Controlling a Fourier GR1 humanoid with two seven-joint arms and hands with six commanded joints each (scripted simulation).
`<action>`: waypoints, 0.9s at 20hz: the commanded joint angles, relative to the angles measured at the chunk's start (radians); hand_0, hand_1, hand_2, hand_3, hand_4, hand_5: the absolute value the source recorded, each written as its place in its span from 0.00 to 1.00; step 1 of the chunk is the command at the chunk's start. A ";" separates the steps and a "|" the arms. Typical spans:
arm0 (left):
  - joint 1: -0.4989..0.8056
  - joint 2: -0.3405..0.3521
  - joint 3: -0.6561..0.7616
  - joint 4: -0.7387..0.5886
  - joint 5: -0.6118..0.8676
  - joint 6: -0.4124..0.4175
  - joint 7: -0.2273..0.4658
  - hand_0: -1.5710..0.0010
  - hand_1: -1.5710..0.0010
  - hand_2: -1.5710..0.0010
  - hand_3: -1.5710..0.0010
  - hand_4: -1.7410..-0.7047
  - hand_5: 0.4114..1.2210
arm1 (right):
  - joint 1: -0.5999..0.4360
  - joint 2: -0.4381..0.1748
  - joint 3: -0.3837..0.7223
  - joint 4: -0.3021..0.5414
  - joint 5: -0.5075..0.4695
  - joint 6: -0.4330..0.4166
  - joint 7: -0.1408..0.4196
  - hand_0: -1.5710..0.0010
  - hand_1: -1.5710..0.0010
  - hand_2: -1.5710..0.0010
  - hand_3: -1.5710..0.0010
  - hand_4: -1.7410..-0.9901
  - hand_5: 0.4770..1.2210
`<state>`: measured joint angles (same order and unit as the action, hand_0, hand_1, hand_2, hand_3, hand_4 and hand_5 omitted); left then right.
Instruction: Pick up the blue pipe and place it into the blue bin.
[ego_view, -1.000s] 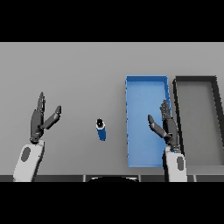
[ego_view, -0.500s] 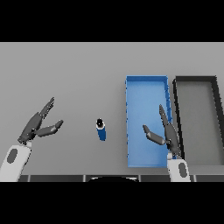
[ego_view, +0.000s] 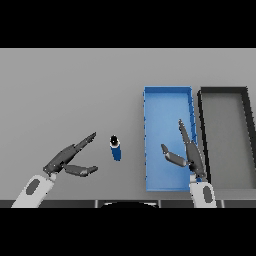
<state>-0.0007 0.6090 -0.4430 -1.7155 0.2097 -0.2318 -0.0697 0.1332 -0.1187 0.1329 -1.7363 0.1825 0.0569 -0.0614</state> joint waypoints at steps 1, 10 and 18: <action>-0.008 -0.018 -0.017 0.000 -0.023 0.010 0.005 1.00 1.00 1.00 1.00 0.55 0.08 | 0.006 0.002 0.001 -0.006 -0.005 0.003 0.002 1.00 1.00 1.00 1.00 0.70 0.19; -0.098 -0.213 -0.092 0.177 -0.100 0.038 0.037 1.00 1.00 1.00 1.00 0.53 0.07 | 0.031 0.001 -0.003 -0.032 -0.004 -0.005 0.001 1.00 1.00 1.00 1.00 0.69 0.19; -0.194 -0.336 -0.124 0.324 -0.131 0.018 -0.019 1.00 1.00 1.00 1.00 0.55 0.10 | 0.041 0.003 -0.006 -0.038 -0.008 -0.005 0.012 1.00 1.00 1.00 1.00 0.72 0.18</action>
<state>-0.1951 0.2720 -0.5669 -1.3920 0.0783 -0.2140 -0.0863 0.1736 -0.1154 0.1275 -1.7745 0.1748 0.0518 -0.0510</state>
